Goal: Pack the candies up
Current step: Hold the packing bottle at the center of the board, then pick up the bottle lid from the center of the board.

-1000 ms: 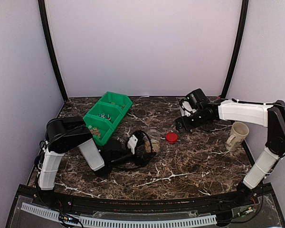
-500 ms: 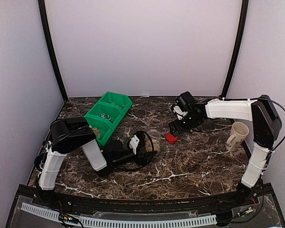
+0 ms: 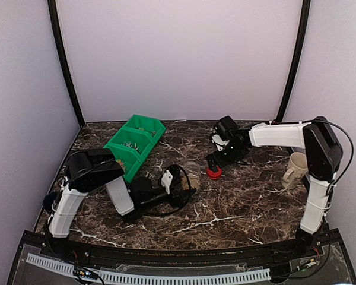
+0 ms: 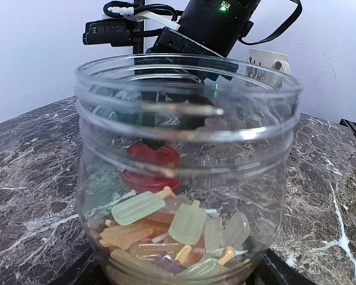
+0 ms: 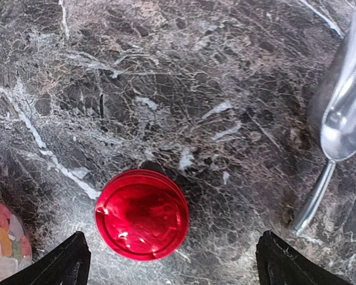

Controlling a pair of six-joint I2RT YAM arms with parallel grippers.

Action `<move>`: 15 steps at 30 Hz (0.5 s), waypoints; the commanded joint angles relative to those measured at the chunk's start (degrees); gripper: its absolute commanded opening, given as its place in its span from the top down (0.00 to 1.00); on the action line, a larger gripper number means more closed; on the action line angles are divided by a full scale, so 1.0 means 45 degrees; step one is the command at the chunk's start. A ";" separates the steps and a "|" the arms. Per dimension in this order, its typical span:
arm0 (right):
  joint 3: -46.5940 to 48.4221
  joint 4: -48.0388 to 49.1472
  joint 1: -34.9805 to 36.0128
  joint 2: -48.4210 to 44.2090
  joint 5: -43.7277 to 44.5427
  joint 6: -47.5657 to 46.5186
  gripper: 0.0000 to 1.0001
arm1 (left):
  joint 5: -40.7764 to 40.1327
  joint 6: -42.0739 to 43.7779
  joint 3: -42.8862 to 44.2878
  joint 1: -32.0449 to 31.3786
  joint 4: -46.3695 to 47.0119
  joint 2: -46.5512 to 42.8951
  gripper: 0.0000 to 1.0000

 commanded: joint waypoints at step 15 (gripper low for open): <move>0.0663 -0.0201 0.0335 0.1363 -0.0862 0.0052 0.05 | 0.0167 -0.0147 -0.0096 0.0091 0.0406 0.0355 0.25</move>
